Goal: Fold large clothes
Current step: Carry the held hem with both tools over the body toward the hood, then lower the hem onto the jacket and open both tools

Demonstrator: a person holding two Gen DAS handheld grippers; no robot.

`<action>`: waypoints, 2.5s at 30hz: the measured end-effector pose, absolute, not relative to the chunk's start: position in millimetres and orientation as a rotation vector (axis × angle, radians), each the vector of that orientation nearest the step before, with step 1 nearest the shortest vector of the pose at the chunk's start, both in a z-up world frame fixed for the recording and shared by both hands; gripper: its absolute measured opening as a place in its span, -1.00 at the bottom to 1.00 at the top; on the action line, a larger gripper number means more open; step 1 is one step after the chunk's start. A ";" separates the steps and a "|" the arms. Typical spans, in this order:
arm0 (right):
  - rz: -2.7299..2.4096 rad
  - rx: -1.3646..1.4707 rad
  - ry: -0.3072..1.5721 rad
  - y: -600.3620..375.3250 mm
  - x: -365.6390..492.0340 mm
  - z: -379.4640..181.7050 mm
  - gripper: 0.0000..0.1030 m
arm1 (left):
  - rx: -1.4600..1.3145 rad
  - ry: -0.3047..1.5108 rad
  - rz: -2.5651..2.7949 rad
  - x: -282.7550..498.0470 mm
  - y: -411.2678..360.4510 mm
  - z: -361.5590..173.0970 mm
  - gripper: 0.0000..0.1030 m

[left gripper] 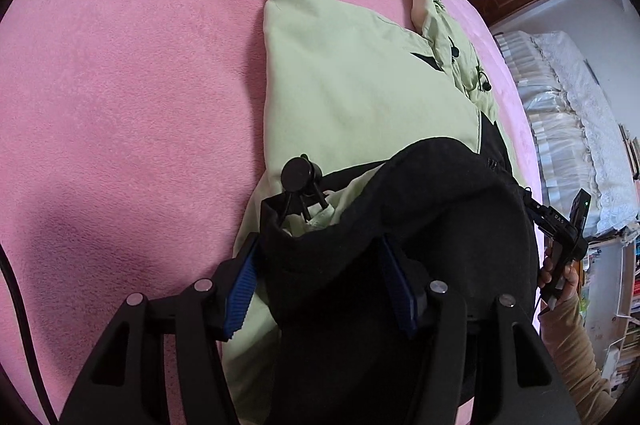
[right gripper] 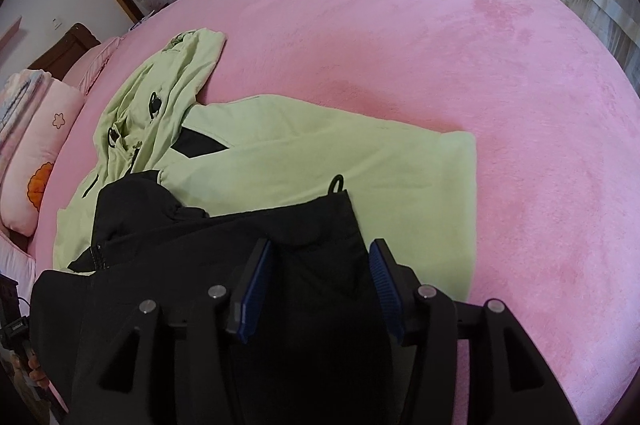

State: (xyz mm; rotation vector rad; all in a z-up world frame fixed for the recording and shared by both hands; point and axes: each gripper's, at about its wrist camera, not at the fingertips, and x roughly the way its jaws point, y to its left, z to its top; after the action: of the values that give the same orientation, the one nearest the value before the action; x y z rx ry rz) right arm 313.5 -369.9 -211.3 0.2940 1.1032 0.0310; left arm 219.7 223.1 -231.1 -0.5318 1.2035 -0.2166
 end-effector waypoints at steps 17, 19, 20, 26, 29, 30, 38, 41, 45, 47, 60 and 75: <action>0.012 0.100 1.050 -350.9 305.1 -213.1 -0.60 | -0.200 1.102 -0.033 219.2 189.1 -189.7 -0.86; 0.001 0.085 1.020 -349.1 297.5 -206.6 -0.71 | -0.138 1.076 -0.007 220.1 182.1 -172.4 -0.87; -0.003 0.077 1.000 -348.1 292.9 -201.6 -0.73 | -0.107 1.055 0.009 221.2 178.6 -160.5 -0.88; -0.050 0.084 0.859 -354.2 272.8 -157.6 -0.74 | 0.046 0.932 0.048 239.8 151.6 -96.8 -0.87; -0.080 0.103 0.782 -358.9 271.6 -131.5 -0.74 | 0.109 0.888 0.079 261.2 138.5 -77.4 -0.87; -0.091 0.106 0.758 -359.7 272.7 -123.9 -0.74 | 0.116 0.878 0.092 268.4 136.6 -73.9 -0.87; -0.195 0.127 0.707 -367.4 317.8 -116.4 -0.74 | 0.156 0.877 0.190 355.0 117.6 -101.5 -0.87; -0.234 0.104 0.743 -365.5 336.9 -136.4 -0.74 | 0.203 0.914 0.238 384.7 107.3 -135.3 -0.87; -0.271 0.089 0.804 -362.9 355.7 -168.2 -0.74 | 0.205 0.957 0.274 410.6 105.3 -179.6 -0.85; -0.284 0.093 0.841 -364.2 361.4 -184.0 -0.73 | 0.211 0.973 0.291 418.5 103.7 -199.5 -0.82; -0.344 0.097 0.954 -366.4 368.1 -212.2 -0.26 | 0.101 0.977 0.363 410.3 129.0 -228.8 0.19; -0.044 0.114 0.850 -242.8 346.0 -147.5 -0.22 | 0.005 0.930 0.071 340.4 49.7 -155.5 0.48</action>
State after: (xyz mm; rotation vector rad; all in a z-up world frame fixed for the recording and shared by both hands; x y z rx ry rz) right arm 346.0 -242.8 -147.5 0.1142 0.8497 -0.0443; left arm 340.4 49.7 -155.5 0.0052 0.9301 0.0714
